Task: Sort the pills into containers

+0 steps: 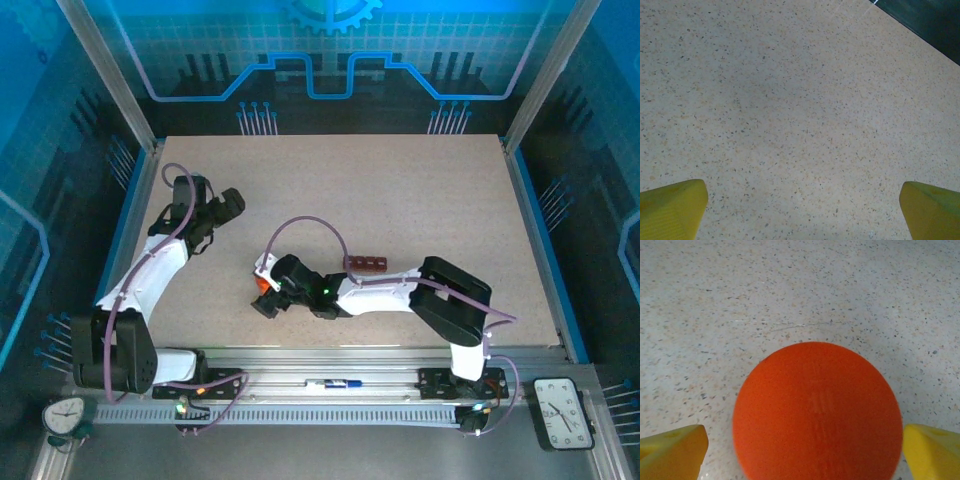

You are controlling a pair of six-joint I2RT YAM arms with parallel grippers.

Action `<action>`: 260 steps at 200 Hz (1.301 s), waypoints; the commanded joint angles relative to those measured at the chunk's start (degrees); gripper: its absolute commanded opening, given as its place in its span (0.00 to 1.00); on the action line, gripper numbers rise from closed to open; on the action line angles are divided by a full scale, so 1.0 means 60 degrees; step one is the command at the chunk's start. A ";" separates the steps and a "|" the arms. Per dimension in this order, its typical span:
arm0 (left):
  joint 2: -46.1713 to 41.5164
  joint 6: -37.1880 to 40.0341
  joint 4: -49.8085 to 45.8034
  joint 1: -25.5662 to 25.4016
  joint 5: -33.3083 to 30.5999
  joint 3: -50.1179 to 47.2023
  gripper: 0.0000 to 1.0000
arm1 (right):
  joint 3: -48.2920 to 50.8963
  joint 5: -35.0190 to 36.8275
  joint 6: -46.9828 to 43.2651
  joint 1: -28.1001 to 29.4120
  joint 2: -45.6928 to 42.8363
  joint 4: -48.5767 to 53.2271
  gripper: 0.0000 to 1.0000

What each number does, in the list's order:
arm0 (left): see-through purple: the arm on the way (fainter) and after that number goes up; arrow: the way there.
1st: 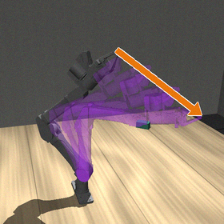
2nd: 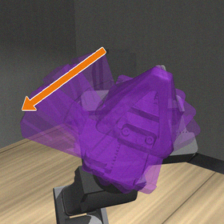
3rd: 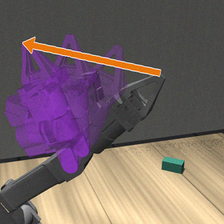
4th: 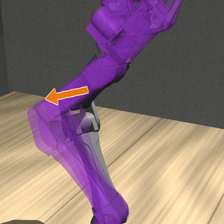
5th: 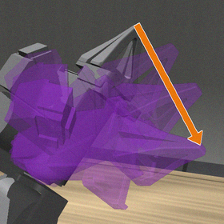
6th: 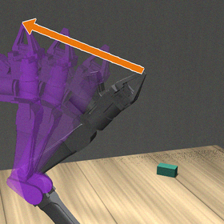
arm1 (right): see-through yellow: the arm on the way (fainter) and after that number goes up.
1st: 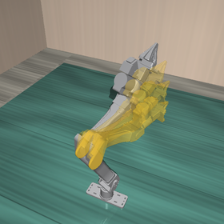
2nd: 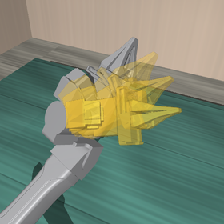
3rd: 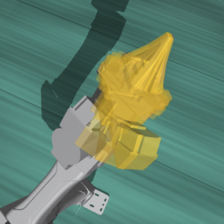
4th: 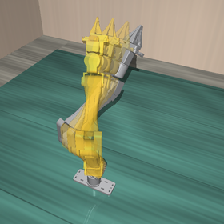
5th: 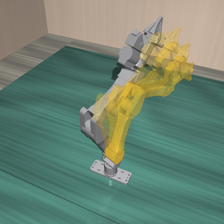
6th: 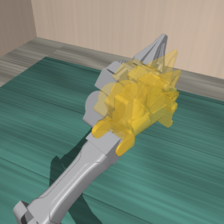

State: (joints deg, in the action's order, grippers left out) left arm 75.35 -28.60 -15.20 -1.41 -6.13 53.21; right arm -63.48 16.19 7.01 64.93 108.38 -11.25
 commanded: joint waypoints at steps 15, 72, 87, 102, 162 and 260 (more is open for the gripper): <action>0.0127 -0.0084 -0.0145 0.0162 0.0179 0.0389 0.99 | -0.0347 0.0684 -0.0172 -0.0064 0.0586 -0.0497 1.00; 0.0054 0.0063 -0.0219 0.0191 0.0171 0.0493 0.99 | -0.0320 0.0922 -0.0062 -0.0557 0.0978 -0.0956 1.00; -0.0006 0.0075 -0.0220 0.0206 0.0172 0.0492 0.99 | -0.0296 0.1003 -0.0055 -0.0710 0.1049 -0.1011 1.00; -0.0032 0.0093 -0.0212 0.0206 0.0172 0.0492 0.99 | -0.0261 0.1073 0.0001 -0.0906 0.1083 -0.1081 1.00; -0.0122 0.0064 -0.0220 0.0206 0.0212 0.0477 0.99 | -0.0259 0.1307 -0.0196 -0.1862 0.1214 -0.1175 1.00; -0.0349 0.0006 -0.0238 0.0213 0.0316 0.0376 0.99 | -0.0449 0.0619 0.0234 -0.4310 0.1127 -0.0755 1.00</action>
State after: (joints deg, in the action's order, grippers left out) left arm 75.40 -28.56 -15.70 -0.84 -5.48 54.61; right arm -64.45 21.65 6.42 41.65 115.11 -16.36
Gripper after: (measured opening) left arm 0.989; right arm 0.997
